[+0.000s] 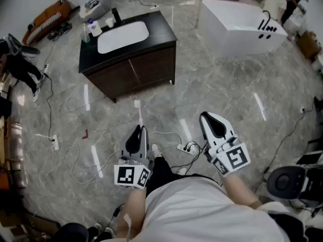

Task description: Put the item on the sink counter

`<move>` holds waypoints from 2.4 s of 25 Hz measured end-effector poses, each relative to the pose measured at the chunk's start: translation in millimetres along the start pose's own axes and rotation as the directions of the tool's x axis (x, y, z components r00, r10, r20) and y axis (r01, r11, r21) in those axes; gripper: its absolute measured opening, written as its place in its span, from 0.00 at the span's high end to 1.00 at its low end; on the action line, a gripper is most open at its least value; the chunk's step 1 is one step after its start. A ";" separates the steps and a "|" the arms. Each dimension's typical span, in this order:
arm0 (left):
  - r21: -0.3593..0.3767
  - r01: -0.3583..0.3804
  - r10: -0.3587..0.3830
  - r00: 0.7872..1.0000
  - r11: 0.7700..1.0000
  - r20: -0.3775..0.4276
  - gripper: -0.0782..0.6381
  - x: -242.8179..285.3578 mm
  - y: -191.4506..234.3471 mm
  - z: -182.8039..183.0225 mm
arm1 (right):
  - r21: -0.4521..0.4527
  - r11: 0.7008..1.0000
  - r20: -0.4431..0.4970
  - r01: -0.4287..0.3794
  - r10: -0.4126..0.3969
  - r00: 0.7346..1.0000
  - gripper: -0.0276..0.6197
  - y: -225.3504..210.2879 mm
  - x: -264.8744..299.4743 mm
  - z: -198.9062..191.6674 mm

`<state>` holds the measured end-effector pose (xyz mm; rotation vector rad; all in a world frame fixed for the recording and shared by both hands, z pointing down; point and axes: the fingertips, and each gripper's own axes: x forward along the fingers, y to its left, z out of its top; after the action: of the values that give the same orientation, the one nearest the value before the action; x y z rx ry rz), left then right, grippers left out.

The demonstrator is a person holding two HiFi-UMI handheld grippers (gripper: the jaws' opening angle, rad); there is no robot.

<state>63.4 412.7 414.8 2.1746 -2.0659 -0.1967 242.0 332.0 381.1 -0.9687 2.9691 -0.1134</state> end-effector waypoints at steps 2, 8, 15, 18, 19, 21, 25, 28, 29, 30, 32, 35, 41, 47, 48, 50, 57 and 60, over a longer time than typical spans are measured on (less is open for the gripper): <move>0.001 -0.016 0.016 1.000 1.000 0.006 0.83 -4.1 5.5 0.5 | 0.005 1.000 -0.006 -0.001 0.001 1.000 0.88 0.8 -1.3 -1.0; 0.018 -0.022 0.022 1.000 1.000 0.010 0.83 -9.4 15.8 2.7 | 0.000 1.000 0.001 0.017 -0.017 1.000 0.88 -1.4 1.0 4.3; 0.030 -0.006 0.006 1.000 1.000 0.007 0.83 -2.0 23.6 6.7 | 0.027 1.000 0.018 0.013 -0.013 1.000 0.88 3.2 18.1 5.8; 0.019 -0.017 0.017 1.000 1.000 -0.007 0.83 -1.0 40.1 3.2 | 0.046 0.999 0.027 0.024 -0.025 0.999 0.88 2.0 28.0 3.3; 0.015 -0.020 0.020 1.000 1.000 -0.012 0.83 0.8 45.9 2.3 | 0.048 0.998 0.021 0.029 -0.030 0.999 0.88 0.8 32.3 1.4; 0.008 -0.019 0.019 1.000 1.000 -0.019 0.83 8.1 56.2 1.1 | 0.048 0.998 0.004 0.041 -0.042 0.999 0.88 -2.5 42.4 -1.7; 0.004 0.012 -0.012 1.000 1.000 -0.018 0.83 33.9 72.4 4.7 | 0.043 0.997 0.003 0.063 -0.063 0.998 0.88 -7.7 66.3 0.7; 0.012 0.038 -0.038 0.999 0.999 -0.006 0.83 55.2 83.9 13.1 | 0.041 0.996 0.012 0.073 -0.074 0.997 0.88 -10.6 82.4 5.4; 0.014 0.045 -0.045 0.999 0.999 0.001 0.83 62.5 87.6 16.8 | 0.045 0.996 0.013 0.078 -0.078 0.997 0.88 -12.6 87.5 6.3; 0.015 0.051 -0.051 0.999 0.999 0.007 0.83 69.1 91.4 20.0 | 0.048 0.995 0.012 0.083 -0.083 0.996 0.88 -14.6 92.5 6.8; 0.011 0.063 -0.063 0.998 0.998 0.010 0.83 79.2 100.6 21.7 | 0.048 0.995 0.005 0.092 -0.092 0.996 0.88 -16.6 103.3 6.3; -0.015 0.071 -0.071 0.997 0.997 -0.005 0.83 89.6 119.7 16.3 | 0.040 0.994 -0.009 0.098 -0.098 0.995 0.88 -14.1 121.1 5.5; -0.043 0.089 -0.090 0.995 0.995 -0.029 0.83 100.3 148.1 8.1 | 0.035 0.995 -0.040 0.098 -0.097 0.995 0.88 -6.1 158.1 0.7; -0.069 0.099 -0.102 0.994 0.993 -0.042 0.83 113.4 175.4 4.7 | 0.042 0.995 -0.068 0.092 -0.089 0.994 0.88 4.5 187.4 -4.9; -0.072 0.098 -0.101 0.994 0.993 -0.040 0.83 113.9 178.6 5.6 | 0.038 0.995 -0.075 0.089 -0.086 0.993 0.88 7.3 189.8 -5.6; -0.077 0.099 -0.102 0.994 0.992 -0.036 0.83 115.1 183.5 6.0 | 0.026 0.996 -0.076 0.083 -0.080 0.994 0.88 11.1 195.0 -3.4; -0.090 0.108 -0.112 0.993 0.990 -0.042 0.83 121.6 191.1 3.3 | 0.016 0.995 -0.056 0.096 -0.095 0.994 0.88 7.2 206.9 5.1; -0.089 0.109 -0.113 0.993 0.990 -0.041 0.83 123.4 194.4 4.0 | 0.019 0.995 -0.060 0.099 -0.097 0.993 0.88 7.7 208.9 2.8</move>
<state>-121.8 279.7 447.1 2.2226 -1.8775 -0.2408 68.9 214.9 379.2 -1.1281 2.9661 -0.1781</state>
